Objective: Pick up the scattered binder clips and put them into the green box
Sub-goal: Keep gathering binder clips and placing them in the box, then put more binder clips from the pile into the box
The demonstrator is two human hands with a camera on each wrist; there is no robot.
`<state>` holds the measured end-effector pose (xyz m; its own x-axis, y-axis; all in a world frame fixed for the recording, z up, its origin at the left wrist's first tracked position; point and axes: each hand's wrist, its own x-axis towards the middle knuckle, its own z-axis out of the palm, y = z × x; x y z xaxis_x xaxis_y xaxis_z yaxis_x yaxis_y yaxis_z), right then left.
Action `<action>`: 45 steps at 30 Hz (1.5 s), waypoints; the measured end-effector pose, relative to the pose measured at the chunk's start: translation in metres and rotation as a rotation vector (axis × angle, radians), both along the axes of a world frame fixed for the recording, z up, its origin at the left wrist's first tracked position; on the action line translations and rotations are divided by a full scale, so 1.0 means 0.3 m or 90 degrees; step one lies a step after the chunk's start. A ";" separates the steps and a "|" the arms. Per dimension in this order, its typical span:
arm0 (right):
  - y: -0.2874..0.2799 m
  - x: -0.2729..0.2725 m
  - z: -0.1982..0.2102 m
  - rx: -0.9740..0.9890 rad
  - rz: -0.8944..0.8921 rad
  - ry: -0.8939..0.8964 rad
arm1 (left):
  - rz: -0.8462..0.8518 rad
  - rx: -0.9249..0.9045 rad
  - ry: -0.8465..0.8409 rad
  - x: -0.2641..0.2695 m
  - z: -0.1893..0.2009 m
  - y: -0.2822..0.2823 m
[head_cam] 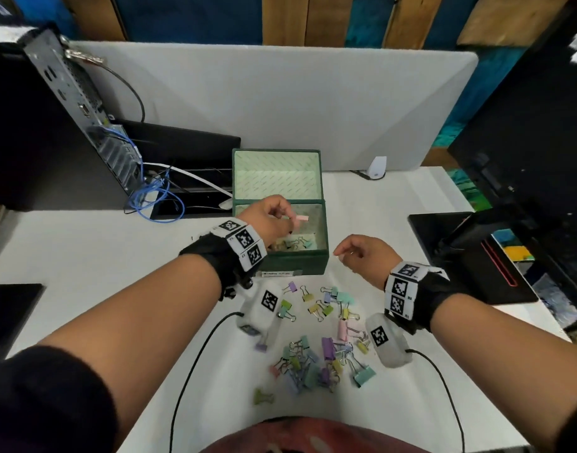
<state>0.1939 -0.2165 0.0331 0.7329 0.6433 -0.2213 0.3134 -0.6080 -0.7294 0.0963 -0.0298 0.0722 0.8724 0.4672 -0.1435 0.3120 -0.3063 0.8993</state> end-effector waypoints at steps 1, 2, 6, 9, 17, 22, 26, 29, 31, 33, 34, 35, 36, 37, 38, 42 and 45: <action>-0.019 -0.006 -0.011 -0.025 0.012 0.006 | 0.012 -0.008 -0.009 0.023 0.005 -0.004; -0.040 -0.007 -0.023 -0.048 0.023 0.006 | 0.024 -0.021 -0.010 0.044 0.013 -0.013; -0.094 -0.014 -0.054 -0.098 0.058 -0.010 | 0.042 0.053 0.046 0.063 -0.011 -0.014; -0.108 -0.012 -0.063 -0.131 0.062 -0.009 | 0.021 0.072 0.065 0.036 -0.034 -0.015; -0.046 -0.046 -0.070 -0.290 0.244 -0.087 | -0.252 0.192 0.325 -0.120 -0.130 -0.006; 0.033 -0.068 -0.095 -0.403 0.340 -0.131 | -0.391 0.378 0.504 -0.200 -0.215 -0.009; 0.078 -0.087 -0.127 -0.452 0.398 -0.169 | -0.431 0.383 0.545 -0.233 -0.241 -0.036; 0.108 -0.105 -0.140 -0.433 0.429 -0.181 | -0.408 0.419 0.498 -0.249 -0.255 -0.065; 0.123 -0.116 -0.143 -0.426 0.446 -0.194 | -0.383 0.399 0.455 -0.246 -0.268 -0.072; 0.135 -0.127 -0.145 -0.424 0.465 -0.210 | -0.382 0.379 0.430 -0.240 -0.279 -0.069; 0.140 -0.133 -0.146 -0.425 0.476 -0.219 | -0.382 0.379 0.426 -0.237 -0.280 -0.068; 0.144 -0.138 -0.148 -0.424 0.484 -0.224 | -0.380 0.381 0.427 -0.236 -0.283 -0.067; 0.146 -0.143 -0.148 -0.419 0.488 -0.224 | -0.375 0.382 0.430 -0.234 -0.284 -0.068; 0.148 -0.146 -0.147 -0.412 0.486 -0.217 | -0.370 0.382 0.430 -0.232 -0.287 -0.071; 0.149 -0.148 -0.146 -0.402 0.480 -0.207 | -0.365 0.382 0.428 -0.228 -0.289 -0.074; 0.150 -0.147 -0.144 -0.359 0.438 -0.172 | -0.346 0.382 0.405 -0.206 -0.294 -0.080; 0.149 -0.138 -0.149 -0.358 0.427 -0.158 | -0.336 0.369 0.388 -0.196 -0.299 -0.077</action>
